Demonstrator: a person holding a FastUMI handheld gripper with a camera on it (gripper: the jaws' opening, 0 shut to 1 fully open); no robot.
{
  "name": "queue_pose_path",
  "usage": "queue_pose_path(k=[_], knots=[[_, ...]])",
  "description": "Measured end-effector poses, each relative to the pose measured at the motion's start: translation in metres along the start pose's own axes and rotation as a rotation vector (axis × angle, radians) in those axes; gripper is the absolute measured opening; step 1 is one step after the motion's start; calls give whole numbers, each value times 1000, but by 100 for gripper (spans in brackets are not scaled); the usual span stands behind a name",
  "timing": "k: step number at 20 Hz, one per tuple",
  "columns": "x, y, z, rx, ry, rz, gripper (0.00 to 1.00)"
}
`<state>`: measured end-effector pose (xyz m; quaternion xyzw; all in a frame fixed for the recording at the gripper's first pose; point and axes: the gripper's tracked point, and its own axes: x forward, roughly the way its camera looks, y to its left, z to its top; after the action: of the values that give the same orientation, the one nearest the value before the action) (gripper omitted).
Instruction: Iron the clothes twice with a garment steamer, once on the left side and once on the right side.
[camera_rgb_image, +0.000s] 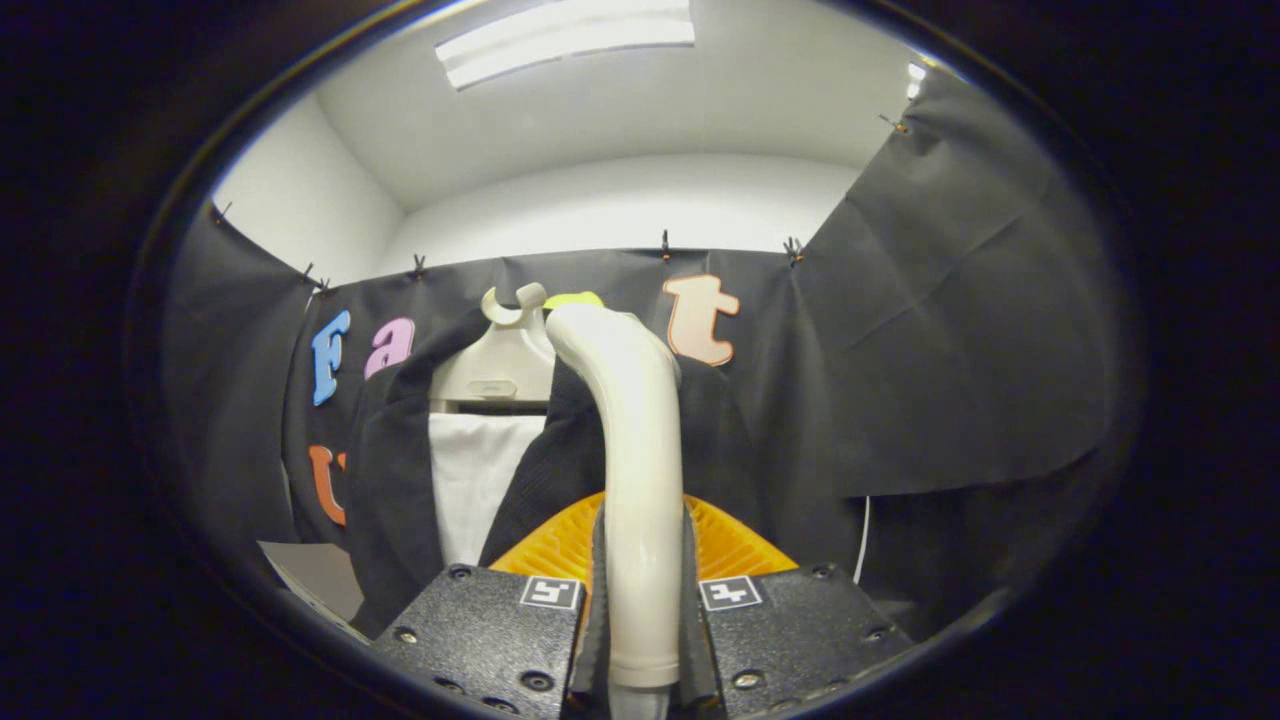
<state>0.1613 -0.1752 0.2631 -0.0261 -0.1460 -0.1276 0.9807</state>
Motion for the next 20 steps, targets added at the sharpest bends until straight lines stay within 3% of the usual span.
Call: queue_pose_path(k=[20], knots=[[-96,-9,-109,-71,269,-136,30]])
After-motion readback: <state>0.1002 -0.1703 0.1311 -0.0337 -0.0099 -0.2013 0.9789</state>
